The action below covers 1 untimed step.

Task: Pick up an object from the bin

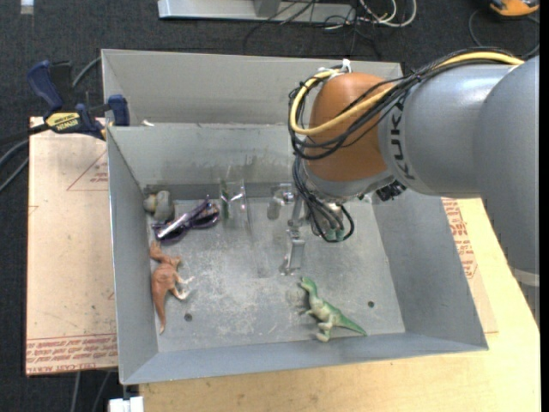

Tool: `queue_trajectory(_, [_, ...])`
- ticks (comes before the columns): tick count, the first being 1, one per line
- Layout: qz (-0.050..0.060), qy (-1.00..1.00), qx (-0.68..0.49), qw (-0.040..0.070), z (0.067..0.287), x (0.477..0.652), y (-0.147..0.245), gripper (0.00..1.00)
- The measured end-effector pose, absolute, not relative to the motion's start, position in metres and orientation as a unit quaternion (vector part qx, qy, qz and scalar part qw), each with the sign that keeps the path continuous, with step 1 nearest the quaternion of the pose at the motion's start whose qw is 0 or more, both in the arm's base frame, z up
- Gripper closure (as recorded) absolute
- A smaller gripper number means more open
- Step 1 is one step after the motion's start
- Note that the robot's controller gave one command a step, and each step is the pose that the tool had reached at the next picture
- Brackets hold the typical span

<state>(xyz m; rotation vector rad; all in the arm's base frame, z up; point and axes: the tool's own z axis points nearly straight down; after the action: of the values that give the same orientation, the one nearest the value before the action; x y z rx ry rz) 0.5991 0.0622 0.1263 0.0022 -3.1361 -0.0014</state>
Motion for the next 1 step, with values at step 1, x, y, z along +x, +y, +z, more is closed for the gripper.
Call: queue_trajectory(1, [-0.001, -1.000, 0.000, 0.000, 0.1310, 0.6006, 0.0618, 0.00])
